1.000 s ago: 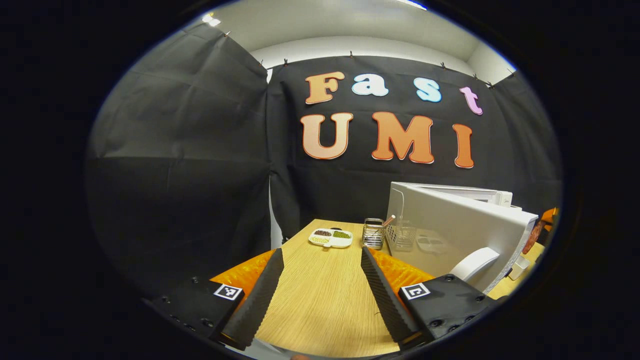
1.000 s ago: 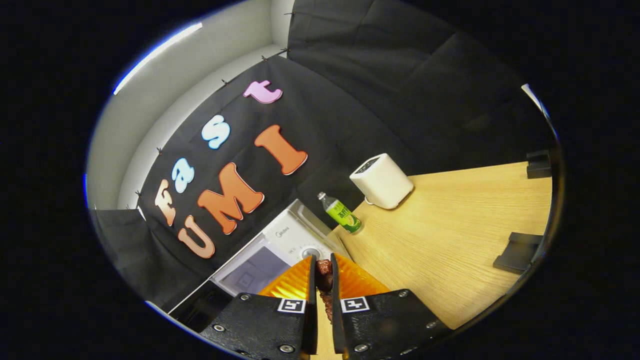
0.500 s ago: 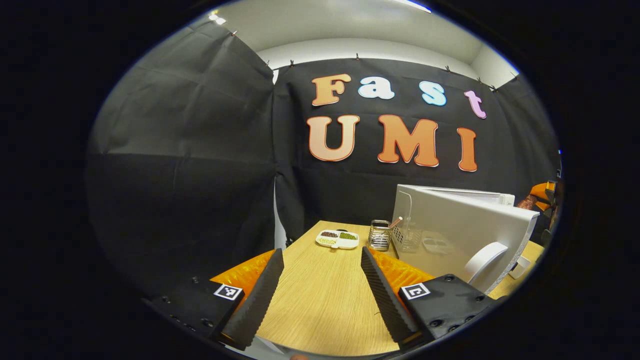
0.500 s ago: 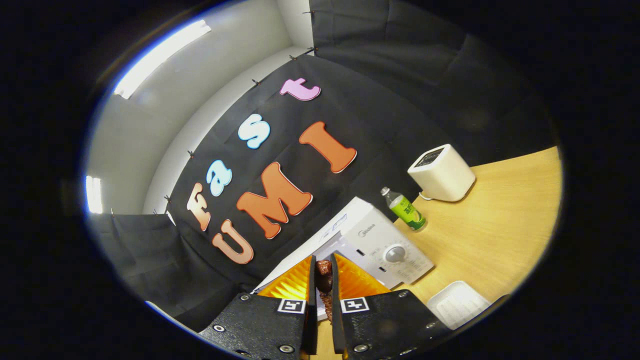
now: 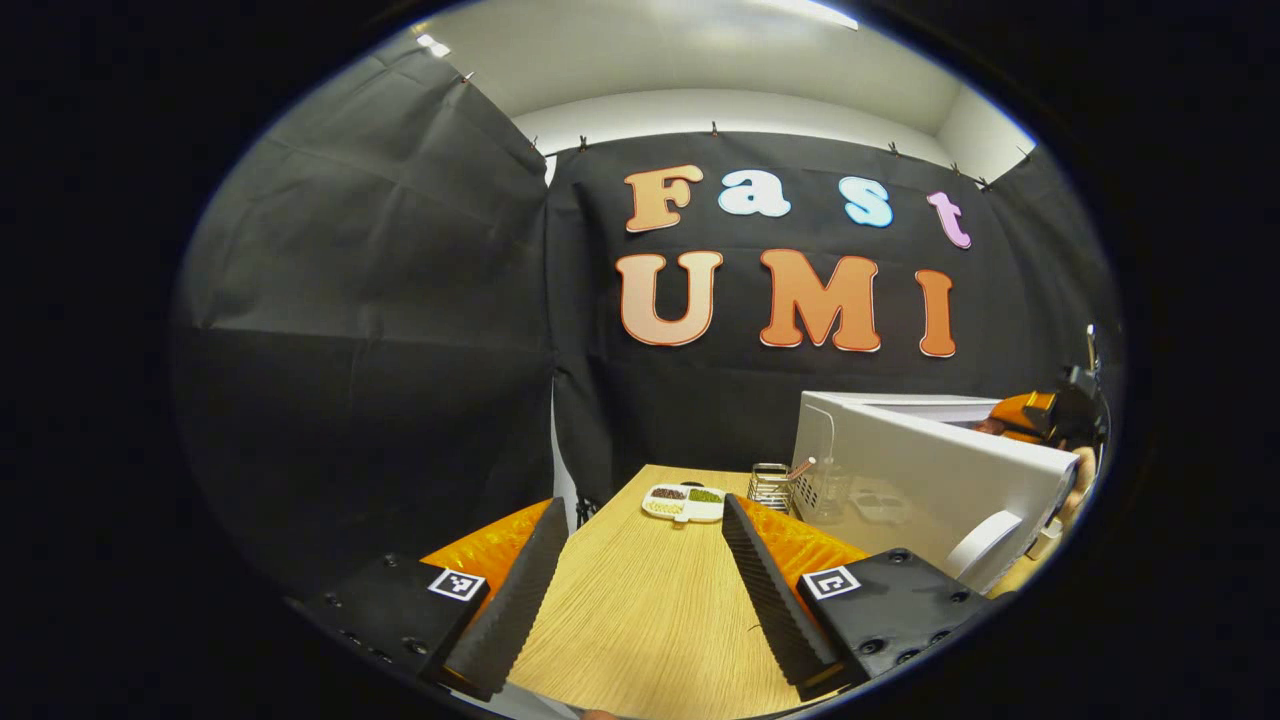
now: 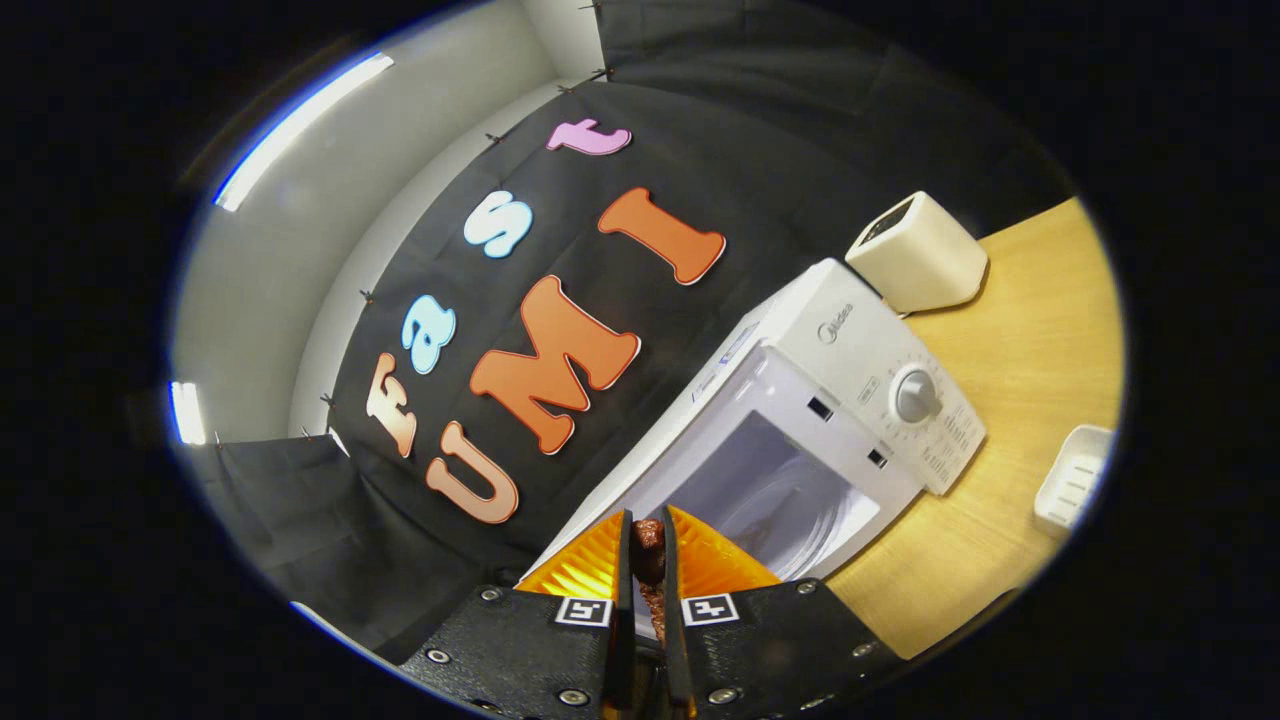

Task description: Open the microwave oven with the left hand, put the food in, and close the microwave oven.

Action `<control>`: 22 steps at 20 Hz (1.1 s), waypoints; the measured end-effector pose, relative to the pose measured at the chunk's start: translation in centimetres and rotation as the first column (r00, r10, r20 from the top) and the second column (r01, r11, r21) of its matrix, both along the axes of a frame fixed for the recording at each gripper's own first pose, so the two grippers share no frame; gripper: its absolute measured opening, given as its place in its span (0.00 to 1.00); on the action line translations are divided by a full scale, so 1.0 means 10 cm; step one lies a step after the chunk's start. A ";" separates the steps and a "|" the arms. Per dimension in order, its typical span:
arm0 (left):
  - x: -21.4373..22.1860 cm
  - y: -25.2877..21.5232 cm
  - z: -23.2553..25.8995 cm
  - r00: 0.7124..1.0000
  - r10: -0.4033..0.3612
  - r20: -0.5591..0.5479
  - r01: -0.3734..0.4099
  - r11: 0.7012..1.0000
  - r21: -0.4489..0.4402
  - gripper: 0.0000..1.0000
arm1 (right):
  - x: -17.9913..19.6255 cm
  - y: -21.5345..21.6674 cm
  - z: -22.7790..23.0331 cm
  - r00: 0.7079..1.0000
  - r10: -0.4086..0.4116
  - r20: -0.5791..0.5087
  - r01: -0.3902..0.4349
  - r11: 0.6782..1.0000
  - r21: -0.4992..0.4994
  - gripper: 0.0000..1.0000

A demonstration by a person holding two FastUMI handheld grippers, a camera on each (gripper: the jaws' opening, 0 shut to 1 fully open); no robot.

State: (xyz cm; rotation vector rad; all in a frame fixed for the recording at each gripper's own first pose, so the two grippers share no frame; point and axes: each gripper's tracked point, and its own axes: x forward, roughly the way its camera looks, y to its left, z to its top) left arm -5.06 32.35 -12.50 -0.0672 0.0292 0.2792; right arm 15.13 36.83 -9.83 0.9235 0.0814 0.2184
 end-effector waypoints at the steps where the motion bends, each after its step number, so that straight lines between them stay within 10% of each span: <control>1: 0.02 0.02 0.03 1.000 -0.001 0.010 0.001 1.000 0.004 0.97 | 0.09 0.07 -0.06 1.000 -0.010 -0.003 0.010 1.000 -0.006 0.11; 16: -0.03 0.16 -0.12 1.000 0.002 -0.004 -0.003 0.996 -0.084 0.99 | 1.11 0.25 -0.93 0.967 -0.208 -0.145 0.199 0.977 -0.070 0.11; 22: -0.02 0.11 -0.12 1.000 0.000 -0.010 -0.001 0.996 -0.088 0.97 | 1.23 0.17 -1.00 0.976 -0.208 -0.069 0.172 0.921 -0.349 0.34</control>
